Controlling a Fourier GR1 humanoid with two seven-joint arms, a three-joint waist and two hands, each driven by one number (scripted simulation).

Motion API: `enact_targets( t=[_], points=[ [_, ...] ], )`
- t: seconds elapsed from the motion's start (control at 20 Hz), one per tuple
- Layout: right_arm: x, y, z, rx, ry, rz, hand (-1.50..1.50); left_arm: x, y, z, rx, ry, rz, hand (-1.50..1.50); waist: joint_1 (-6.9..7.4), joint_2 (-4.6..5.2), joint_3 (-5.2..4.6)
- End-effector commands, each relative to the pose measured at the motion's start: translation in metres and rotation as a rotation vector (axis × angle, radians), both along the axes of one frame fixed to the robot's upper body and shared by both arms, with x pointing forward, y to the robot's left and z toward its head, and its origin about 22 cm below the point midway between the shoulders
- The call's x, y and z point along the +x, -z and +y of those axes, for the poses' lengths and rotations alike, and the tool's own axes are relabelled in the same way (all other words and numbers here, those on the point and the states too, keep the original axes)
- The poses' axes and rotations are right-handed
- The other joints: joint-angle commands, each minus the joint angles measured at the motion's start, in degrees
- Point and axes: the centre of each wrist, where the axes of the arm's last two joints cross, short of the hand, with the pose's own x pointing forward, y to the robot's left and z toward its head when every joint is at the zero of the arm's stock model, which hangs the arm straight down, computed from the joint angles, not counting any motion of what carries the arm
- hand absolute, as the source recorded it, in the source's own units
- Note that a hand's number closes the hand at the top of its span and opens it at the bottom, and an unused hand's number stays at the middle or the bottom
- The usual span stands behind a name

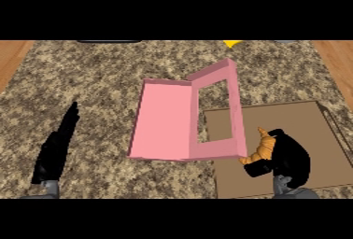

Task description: Pick the croissant from the tray and place it in the cardboard box

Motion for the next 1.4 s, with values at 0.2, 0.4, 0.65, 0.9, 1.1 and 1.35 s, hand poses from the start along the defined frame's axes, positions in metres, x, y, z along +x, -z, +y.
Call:
enact_targets(
  t=[0.2,0.4,0.65,0.9,1.1,1.35],
  points=[
    [-0.1,0.003,0.101,-0.109,0.03,-0.011,1.5,0.004,-0.006,0.019,0.011,-0.033,0.007,0.0,-1.17,-0.2,0.05],
    [-0.132,-0.021,0.112,-0.203,0.039,-0.057,1.5,0.0,-0.007,0.008,0.007,-0.009,0.011,0.0,-1.09,-0.17,0.09],
    [-0.151,-0.056,0.128,-0.199,0.07,-0.163,1.5,0.006,-0.011,0.01,0.005,-0.006,0.005,0.0,-0.77,0.02,0.12],
    [-0.139,-0.087,0.128,-0.088,-0.078,-0.496,1.5,0.003,-0.014,0.013,0.0,-0.005,0.003,0.0,-0.2,-0.31,0.16],
    [-0.137,-0.099,0.132,-0.041,-0.18,-0.63,1.5,-0.001,-0.005,0.017,0.004,0.006,0.004,0.0,0.57,-0.06,0.11],
    [-0.133,-0.109,0.137,-0.02,-0.27,-0.687,1.5,0.006,-0.01,0.012,0.02,0.019,-0.003,0.0,1.29,0.37,0.1]
  ],
)
